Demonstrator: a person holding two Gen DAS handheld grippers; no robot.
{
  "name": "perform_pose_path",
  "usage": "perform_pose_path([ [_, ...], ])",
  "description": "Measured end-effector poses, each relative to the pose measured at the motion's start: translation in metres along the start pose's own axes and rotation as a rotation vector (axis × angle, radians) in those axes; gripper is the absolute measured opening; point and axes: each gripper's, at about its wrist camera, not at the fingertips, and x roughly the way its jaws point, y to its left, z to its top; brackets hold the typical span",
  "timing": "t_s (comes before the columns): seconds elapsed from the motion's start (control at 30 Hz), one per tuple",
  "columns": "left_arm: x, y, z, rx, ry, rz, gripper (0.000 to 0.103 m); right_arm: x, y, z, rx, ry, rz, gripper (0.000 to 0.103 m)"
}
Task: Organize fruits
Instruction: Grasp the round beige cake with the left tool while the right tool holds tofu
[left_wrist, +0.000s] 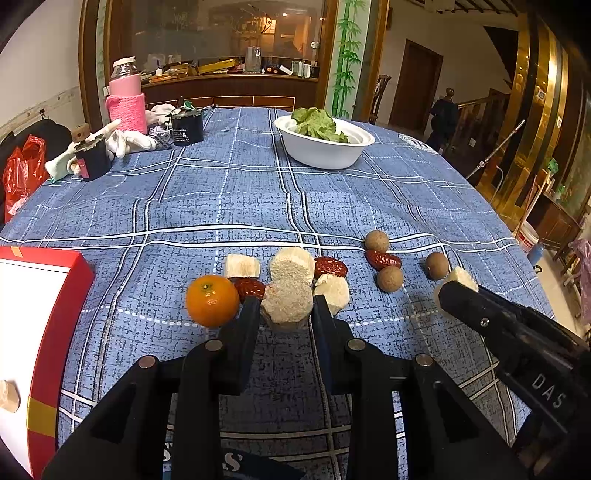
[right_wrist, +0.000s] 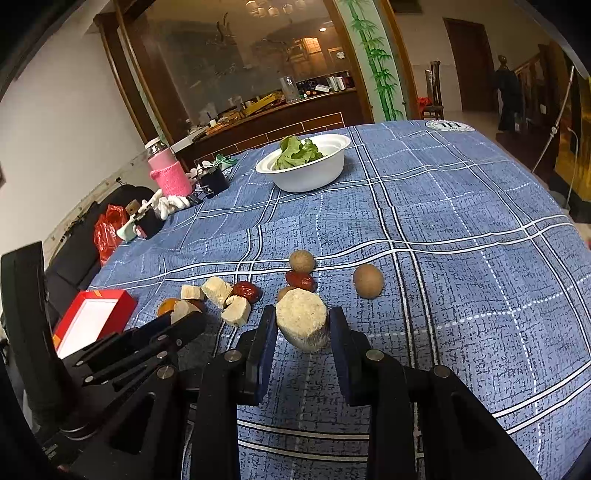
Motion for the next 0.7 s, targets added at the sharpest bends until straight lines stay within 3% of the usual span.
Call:
perform_pose_path([
  [0.7, -0.008, 0.013, 0.006, -0.057, -0.041, -0.018, 0.026, -0.004, 0.013, -0.003, -0.083, -0.080, -0.074, 0.030],
])
